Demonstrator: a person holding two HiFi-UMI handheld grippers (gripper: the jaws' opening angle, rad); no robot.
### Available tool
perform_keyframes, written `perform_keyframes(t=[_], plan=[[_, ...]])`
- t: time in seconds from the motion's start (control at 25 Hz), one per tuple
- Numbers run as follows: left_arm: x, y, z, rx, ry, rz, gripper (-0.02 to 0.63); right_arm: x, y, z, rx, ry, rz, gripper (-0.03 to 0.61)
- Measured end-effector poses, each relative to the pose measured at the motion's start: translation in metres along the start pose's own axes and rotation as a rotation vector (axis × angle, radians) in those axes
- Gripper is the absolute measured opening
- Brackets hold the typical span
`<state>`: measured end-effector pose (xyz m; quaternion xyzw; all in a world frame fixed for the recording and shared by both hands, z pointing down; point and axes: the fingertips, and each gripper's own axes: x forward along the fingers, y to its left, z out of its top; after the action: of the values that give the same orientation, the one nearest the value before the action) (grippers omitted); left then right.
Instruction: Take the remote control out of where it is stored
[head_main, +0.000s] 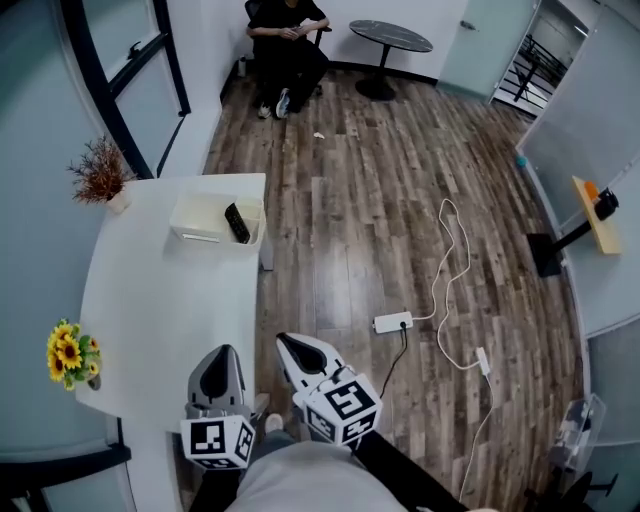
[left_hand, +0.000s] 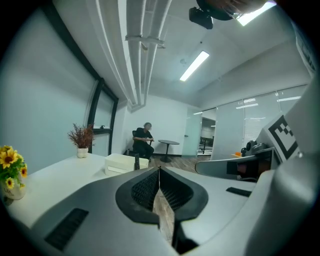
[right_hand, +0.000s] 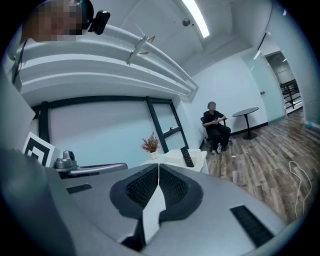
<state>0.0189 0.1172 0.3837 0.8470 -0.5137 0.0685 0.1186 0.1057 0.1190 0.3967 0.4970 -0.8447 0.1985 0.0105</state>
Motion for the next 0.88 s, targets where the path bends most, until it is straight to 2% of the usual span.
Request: perform_keyframes(t=[0.2, 0.4, 0.88], plan=[[0.027, -0.011, 0.008, -0.009, -0.002, 0.085, 0.009, 0.016, -0.035, 0.017, -0.037, 0.027, 0.059, 0.006], [0.048, -0.015, 0.013, -0.018, -0.014, 0.159, 0.009, 0.029, -0.049, 0.025, -0.073, 0.049, 0.137, 0.008], [0.085, 0.007, 0.017, -0.018, -0.005, 0.228, 0.009, 0.082, -0.076, 0.041, -0.126, 0.061, 0.186, 0.008]])
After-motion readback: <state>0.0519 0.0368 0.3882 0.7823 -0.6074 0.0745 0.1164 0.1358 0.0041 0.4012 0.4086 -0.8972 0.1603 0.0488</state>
